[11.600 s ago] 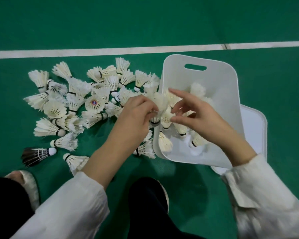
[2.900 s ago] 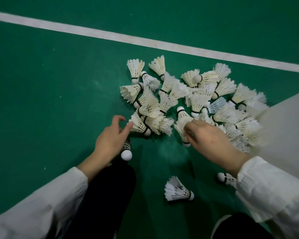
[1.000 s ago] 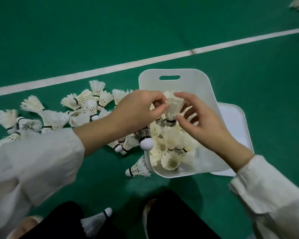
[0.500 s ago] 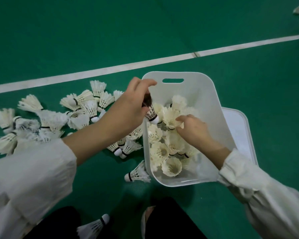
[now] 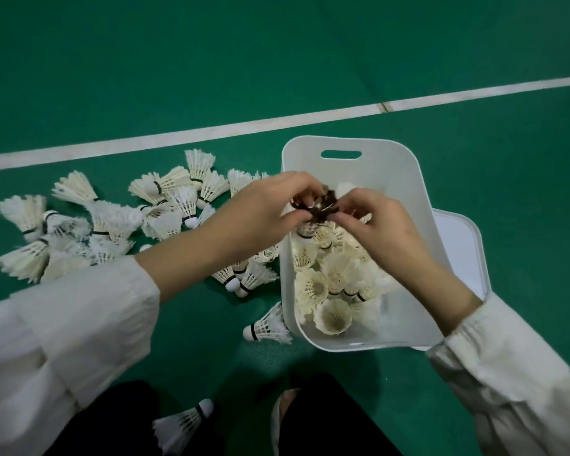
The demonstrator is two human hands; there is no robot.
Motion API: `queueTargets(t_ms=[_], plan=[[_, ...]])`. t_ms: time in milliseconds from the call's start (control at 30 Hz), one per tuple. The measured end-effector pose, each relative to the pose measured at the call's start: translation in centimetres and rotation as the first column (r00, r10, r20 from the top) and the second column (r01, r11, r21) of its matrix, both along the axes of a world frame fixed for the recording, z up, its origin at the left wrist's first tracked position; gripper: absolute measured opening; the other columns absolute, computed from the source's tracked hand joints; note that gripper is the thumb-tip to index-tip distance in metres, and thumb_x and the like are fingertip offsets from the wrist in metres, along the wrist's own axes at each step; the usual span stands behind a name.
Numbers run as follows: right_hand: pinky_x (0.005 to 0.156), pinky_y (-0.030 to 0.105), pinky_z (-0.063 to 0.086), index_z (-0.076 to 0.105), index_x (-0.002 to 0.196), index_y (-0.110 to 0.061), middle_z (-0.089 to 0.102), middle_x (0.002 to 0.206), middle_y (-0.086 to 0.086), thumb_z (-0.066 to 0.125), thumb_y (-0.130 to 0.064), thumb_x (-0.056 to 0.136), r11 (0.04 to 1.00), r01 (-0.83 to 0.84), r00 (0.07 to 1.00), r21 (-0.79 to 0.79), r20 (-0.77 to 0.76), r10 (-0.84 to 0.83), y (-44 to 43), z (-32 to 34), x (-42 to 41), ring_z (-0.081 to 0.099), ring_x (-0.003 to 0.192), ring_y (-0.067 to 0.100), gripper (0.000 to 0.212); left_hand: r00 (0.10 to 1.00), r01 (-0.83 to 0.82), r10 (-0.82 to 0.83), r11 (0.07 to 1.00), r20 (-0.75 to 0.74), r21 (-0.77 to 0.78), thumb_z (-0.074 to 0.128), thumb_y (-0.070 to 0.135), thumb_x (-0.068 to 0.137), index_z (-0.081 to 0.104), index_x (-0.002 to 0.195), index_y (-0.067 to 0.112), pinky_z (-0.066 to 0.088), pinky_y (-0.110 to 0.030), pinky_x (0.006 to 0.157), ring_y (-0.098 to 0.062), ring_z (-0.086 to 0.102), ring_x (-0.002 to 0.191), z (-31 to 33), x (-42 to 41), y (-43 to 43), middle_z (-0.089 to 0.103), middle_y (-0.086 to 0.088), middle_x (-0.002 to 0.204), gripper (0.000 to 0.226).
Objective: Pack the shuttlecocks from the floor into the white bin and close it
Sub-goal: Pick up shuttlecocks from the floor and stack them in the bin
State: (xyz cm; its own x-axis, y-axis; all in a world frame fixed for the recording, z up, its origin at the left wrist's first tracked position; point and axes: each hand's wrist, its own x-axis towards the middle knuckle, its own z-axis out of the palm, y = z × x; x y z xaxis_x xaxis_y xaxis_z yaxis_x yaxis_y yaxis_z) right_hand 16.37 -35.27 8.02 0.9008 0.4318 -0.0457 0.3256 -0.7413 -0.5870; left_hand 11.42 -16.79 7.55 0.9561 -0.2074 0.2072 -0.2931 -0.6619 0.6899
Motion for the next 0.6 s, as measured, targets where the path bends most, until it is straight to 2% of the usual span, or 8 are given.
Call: queueTargets(t_ms=[100,167,233,300,367,467,533,600], plan=[[0.069,0.029,0.039,0.064,0.090,-0.012,0.061,0.087,0.001,0.061,-0.024,0.087,0.989,0.104,0.992,-0.102,0.077,-0.096,-1.6,-0.5,0.8,0.055,0.081,0.019,0.012,0.992,-0.113,0.118,0.988,-0.039,0.101,0.049,0.023,0.093,0.058,0.103,0.020,0.045,-0.023,0.081,-0.006,0.055,0.090,-0.8,-0.3,2.2,0.059,0.009,0.099,0.014],[0.070,0.031,0.040,0.063,0.090,-0.012,0.061,0.088,0.001,0.060,-0.022,0.087,0.968,0.181,0.982,-0.173,0.085,-0.169,-2.9,-1.7,1.2,0.056,0.082,0.021,0.011,0.968,-0.155,0.193,0.962,-0.159,0.224,0.046,0.025,0.093,0.058,0.092,0.019,0.050,-0.029,0.075,-0.011,0.057,0.082,-2.0,-0.7,3.7,0.060,0.006,0.090,0.013],[0.069,0.032,0.042,0.063,0.088,-0.012,0.064,0.089,0.006,0.060,-0.019,0.086,0.945,0.217,0.976,-0.246,0.071,-0.206,-3.7,-3.5,1.3,0.058,0.081,0.025,0.008,0.916,-0.099,0.244,0.908,-0.319,0.408,0.045,0.028,0.093,0.057,0.087,0.017,0.052,-0.034,0.070,-0.014,0.058,0.074,-4.0,-1.4,5.2,0.061,0.002,0.085,0.018],[0.067,0.033,0.044,0.065,0.088,-0.011,0.065,0.090,0.010,0.058,-0.017,0.085,0.920,0.198,0.979,-0.339,0.024,-0.201,-3.9,-5.3,1.0,0.060,0.082,0.029,0.010,0.859,-0.015,0.276,0.855,-0.431,0.518,0.045,0.030,0.093,0.057,0.086,0.016,0.053,-0.035,0.067,-0.014,0.057,0.070,-6.4,-2.5,6.3,0.063,-0.001,0.085,0.019],[0.070,0.034,0.046,0.066,0.094,-0.010,0.063,0.096,0.011,0.054,-0.017,0.087,0.884,0.105,0.989,-0.455,-0.043,-0.139,-3.6,-6.6,0.5,0.060,0.088,0.031,0.016,0.831,-0.002,0.310,0.832,-0.463,0.554,0.046,0.030,0.091,0.056,0.095,0.016,0.052,-0.036,0.071,-0.016,0.057,0.077,-8.3,-3.6,6.9,0.062,-0.002,0.097,0.017],[0.079,0.037,0.049,0.062,0.113,-0.017,0.058,0.112,0.009,0.046,-0.015,0.091,0.814,-0.006,0.993,-0.581,-0.099,-0.063,-3.1,-6.5,0.0,0.058,0.100,0.031,0.028,0.810,-0.084,0.368,0.843,-0.456,0.531,0.050,0.033,0.091,0.047,0.118,0.014,0.047,-0.035,0.078,-0.022,0.055,0.095,-10.6,-4.8,7.2,0.050,-0.005,0.119,0.033],[0.082,0.039,0.050,0.053,0.125,-0.021,0.053,0.117,0.007,0.043,-0.013,0.091,0.791,0.008,0.997,-0.611,-0.054,-0.052,-3.0,-5.0,0.0,0.056,0.104,0.031,0.036,0.797,-0.167,0.420,0.844,-0.434,0.510,0.050,0.036,0.090,0.042,0.123,0.011,0.048,-0.037,0.078,-0.023,0.055,0.097,-11.8,-5.0,7.3,0.045,-0.007,0.122,0.042],[0.080,0.040,0.050,0.053,0.123,-0.021,0.053,0.115,0.005,0.043,-0.017,0.092,0.803,0.009,1.000,-0.596,0.027,0.009,-2.0,-2.6,-0.3,0.057,0.101,0.029,0.032,0.761,-0.210,0.456,0.846,-0.461,0.491,0.052,0.039,0.089,0.041,0.123,0.008,0.049,-0.040,0.080,-0.025,0.055,0.098,-13.0,-5.1,7.4,0.042,-0.010,0.122,0.047]])
